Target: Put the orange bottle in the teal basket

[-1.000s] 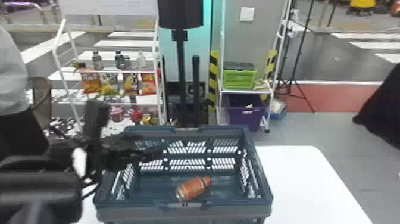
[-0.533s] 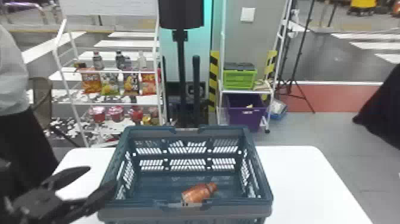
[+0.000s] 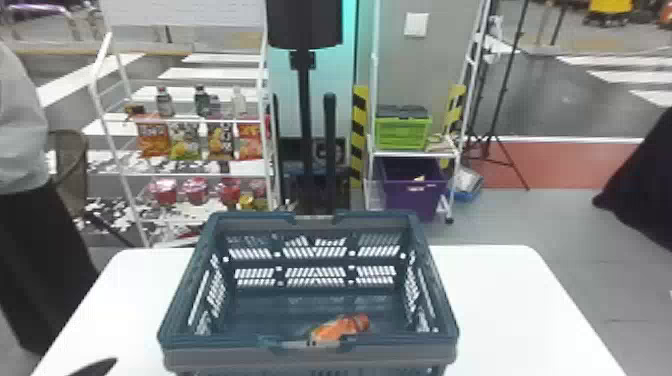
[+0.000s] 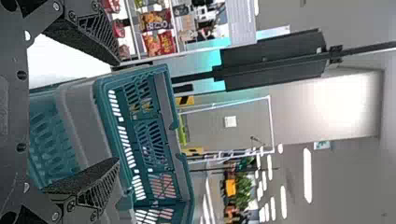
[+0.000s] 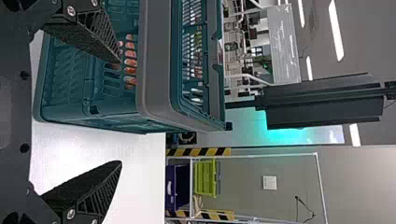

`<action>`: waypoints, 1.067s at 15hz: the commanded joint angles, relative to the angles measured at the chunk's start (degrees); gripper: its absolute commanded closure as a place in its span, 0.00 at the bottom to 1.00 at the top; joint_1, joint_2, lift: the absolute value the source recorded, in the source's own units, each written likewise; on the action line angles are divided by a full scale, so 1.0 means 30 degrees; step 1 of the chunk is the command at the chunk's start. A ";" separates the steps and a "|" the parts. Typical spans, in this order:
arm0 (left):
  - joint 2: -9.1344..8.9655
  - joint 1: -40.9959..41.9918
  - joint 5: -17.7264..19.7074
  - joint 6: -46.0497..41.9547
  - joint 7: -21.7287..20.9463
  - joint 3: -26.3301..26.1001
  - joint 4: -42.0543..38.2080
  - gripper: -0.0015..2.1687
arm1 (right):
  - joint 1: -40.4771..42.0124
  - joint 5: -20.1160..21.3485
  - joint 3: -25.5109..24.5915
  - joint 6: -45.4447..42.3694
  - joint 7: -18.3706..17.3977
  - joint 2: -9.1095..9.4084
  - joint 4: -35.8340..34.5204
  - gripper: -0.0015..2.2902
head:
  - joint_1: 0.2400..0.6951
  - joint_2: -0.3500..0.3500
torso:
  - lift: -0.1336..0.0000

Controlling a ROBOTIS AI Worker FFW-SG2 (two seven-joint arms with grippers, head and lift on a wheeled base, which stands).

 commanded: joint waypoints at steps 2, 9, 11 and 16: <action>-0.0109 0.0897 0.0108 -0.2712 0.2613 -0.2202 0.2256 0.09 | 0.0147 -0.0265 0.0465 0.0185 -0.0664 -0.1060 -0.0411 0.05 | 0.57 0.50 | 1.00; -0.0109 0.1307 0.0547 -0.3826 0.3932 -0.3139 0.2578 0.09 | 0.0792 -0.0470 0.0523 0.0009 -0.1250 -0.2027 -0.1173 0.05 | 0.57 0.50 | 1.00; -0.0109 0.1512 0.0753 -0.4060 0.3932 -0.3139 0.2402 0.09 | 0.0850 -0.0646 0.0465 -0.0108 -0.1221 -0.2027 -0.1202 0.05 | 0.57 0.50 | 1.00; -0.0109 0.1658 0.0899 -0.4002 0.3932 -0.3139 0.2314 0.09 | 0.0967 -0.0675 0.0377 -0.0284 -0.1191 -0.1939 -0.1378 0.05 | 0.57 0.50 | 1.00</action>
